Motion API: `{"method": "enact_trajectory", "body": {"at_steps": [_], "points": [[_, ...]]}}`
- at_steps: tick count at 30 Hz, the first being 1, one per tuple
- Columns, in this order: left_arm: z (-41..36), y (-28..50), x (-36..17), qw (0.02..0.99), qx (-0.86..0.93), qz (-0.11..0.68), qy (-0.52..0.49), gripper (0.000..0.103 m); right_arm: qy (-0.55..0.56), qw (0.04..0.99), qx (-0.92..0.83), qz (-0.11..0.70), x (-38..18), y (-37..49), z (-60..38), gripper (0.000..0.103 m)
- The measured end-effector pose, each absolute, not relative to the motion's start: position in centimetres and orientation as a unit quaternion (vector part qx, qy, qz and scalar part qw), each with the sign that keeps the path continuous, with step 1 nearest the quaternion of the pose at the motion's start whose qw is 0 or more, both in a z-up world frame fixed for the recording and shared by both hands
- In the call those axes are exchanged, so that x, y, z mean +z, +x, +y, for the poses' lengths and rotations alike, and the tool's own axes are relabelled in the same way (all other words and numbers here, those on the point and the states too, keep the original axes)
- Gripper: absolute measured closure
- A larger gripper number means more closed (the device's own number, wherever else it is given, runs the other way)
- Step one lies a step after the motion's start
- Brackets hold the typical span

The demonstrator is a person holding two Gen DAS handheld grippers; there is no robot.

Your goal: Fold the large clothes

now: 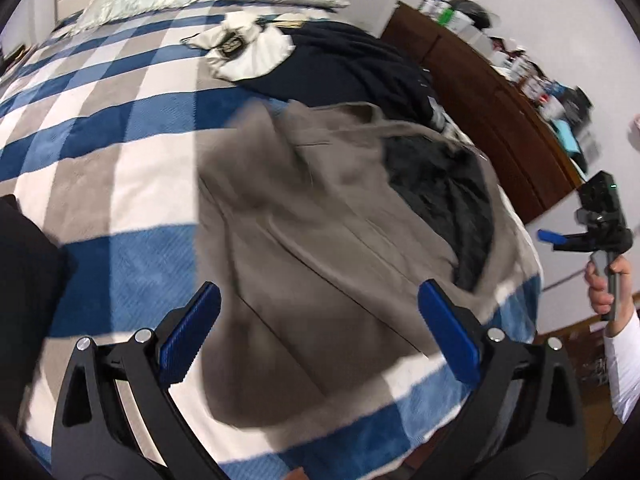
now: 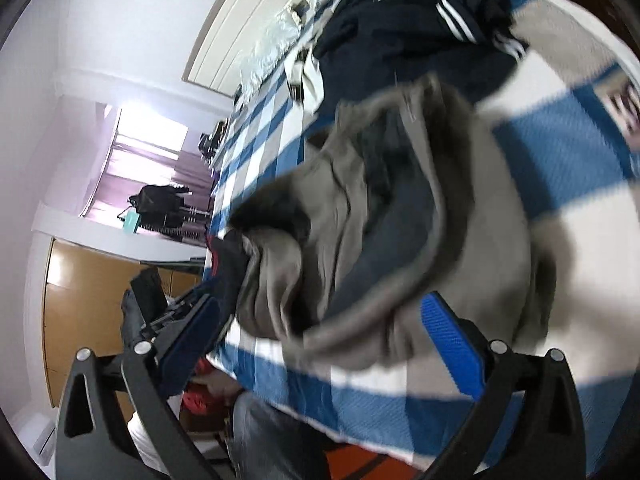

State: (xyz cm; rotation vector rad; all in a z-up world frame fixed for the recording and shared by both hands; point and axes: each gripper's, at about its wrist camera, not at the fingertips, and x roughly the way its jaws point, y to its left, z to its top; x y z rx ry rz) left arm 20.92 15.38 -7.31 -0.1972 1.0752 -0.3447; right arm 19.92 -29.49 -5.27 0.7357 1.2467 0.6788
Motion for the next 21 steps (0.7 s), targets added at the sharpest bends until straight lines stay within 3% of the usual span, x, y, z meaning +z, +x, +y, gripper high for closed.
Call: {"method": "enact_trajectory", "body": {"at_steps": [6, 11, 15, 17, 19, 21], "points": [[12.1, 16.9, -9.5, 0.847, -0.172, 0.488, -0.122, 0.006, 0.398, 0.668, 0.309, 0.548, -8.8, 16.6, -26.8, 0.004], [10.6, 13.7, -12.5, 0.84, -0.173, 0.484, -0.175, 0.006, 0.443, 0.659, 0.285, 0.537, -10.2, 19.0, -24.1, 0.004], [9.0, 11.9, -13.1, 0.849, -0.169, 0.477, -0.154, 0.006, 0.422, 0.676, 0.244, 0.553, -10.7, 21.6, -22.0, 0.005], [8.6, 11.4, -12.8, 0.86, -0.171, 0.463, -0.133, 0.006, 0.409, 0.679, 0.222, 0.568, -11.3, 22.4, -21.3, 0.022], [8.3, 11.1, -12.2, 0.872, -0.175, 0.442, -0.115, 0.006, 0.382, 0.684, 0.197, 0.589, -12.0, 23.0, -20.7, 0.06], [8.4, 11.5, -12.0, 0.877, -0.18, 0.431, -0.114, 0.006, 0.363, 0.688, 0.184, 0.601, -12.5, 23.3, -20.5, 0.088]]}}
